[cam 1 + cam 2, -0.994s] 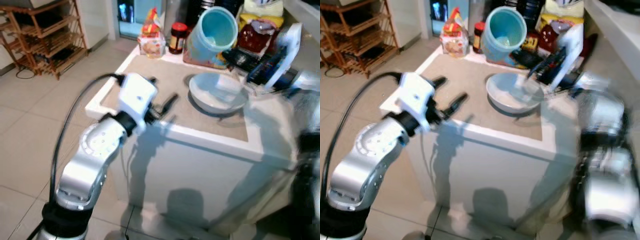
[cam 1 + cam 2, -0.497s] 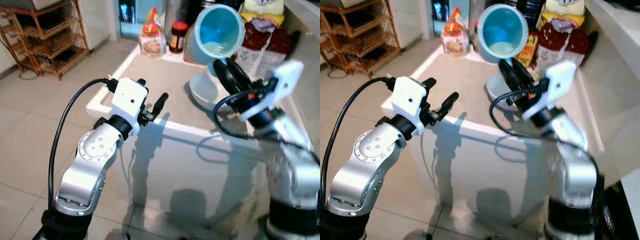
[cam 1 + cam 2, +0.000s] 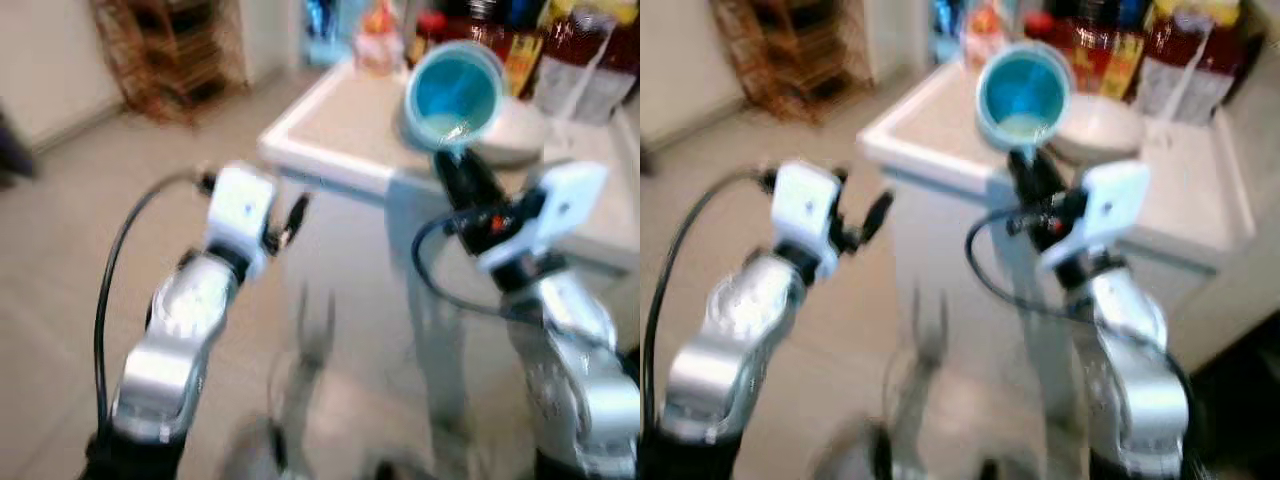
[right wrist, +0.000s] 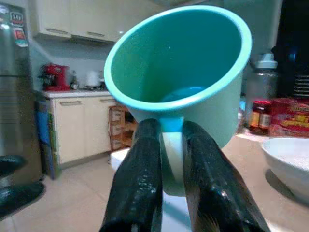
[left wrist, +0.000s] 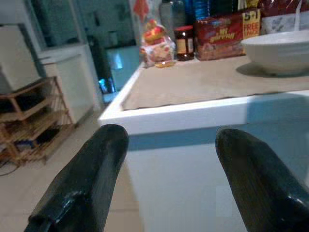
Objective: Setting the table
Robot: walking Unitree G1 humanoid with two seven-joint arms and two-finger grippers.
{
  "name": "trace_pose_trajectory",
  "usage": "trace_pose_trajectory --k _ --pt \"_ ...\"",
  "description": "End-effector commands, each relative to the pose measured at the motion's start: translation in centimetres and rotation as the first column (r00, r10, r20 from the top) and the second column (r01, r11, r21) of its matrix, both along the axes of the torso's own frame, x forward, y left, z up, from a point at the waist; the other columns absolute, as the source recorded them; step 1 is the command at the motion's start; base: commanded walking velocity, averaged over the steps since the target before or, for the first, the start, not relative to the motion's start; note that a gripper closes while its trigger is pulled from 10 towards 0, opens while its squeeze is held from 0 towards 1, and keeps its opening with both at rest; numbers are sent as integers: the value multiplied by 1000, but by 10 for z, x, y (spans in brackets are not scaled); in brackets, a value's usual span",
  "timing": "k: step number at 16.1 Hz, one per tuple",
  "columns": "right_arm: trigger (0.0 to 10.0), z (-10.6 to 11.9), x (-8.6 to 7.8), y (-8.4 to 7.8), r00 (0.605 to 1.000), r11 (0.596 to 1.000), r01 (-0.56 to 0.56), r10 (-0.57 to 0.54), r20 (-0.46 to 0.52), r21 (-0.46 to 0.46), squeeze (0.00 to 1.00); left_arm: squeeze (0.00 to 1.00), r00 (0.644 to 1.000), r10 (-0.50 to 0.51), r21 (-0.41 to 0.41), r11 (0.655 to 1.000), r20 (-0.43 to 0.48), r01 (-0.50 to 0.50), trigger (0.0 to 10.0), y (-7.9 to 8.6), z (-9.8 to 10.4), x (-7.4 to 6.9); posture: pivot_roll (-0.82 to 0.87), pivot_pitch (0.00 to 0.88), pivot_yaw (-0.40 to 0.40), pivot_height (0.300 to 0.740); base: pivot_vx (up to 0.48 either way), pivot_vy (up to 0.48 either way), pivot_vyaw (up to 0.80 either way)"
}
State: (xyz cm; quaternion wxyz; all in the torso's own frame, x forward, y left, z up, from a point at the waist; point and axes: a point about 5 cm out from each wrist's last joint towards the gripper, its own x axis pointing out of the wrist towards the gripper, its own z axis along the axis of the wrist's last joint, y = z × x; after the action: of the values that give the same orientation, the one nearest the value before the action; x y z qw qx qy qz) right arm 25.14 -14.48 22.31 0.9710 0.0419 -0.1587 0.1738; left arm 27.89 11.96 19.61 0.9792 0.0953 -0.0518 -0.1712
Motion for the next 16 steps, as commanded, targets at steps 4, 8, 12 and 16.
trace_pose_trajectory --k 4,8,12,16 --pt "10000 -15 3 -8 989 991 112 -118 -88 -69 0 0 999 30 5 1000 39 -31 10000 -5 5 7 17 56 -40 740 0 -240 0" --pt "10000 -46 6 -14 960 980 162 -184 -209 -118 0 0 999 36 25 999 25 -37 10000 -9 -2 8 18 56 -49 740 0 -480 0" --pt "10000 -55 7 -20 938 973 185 -216 -271 -136 0 0 999 21 28 999 37 -22 10000 -16 0 9 13 57 -51 740 0 -480 0" --pt "10000 -55 8 -29 930 965 219 -252 -269 -147 0 0 999 -3 23 1000 44 2 10000 -22 1 9 5 56 -45 740 0 -480 0"
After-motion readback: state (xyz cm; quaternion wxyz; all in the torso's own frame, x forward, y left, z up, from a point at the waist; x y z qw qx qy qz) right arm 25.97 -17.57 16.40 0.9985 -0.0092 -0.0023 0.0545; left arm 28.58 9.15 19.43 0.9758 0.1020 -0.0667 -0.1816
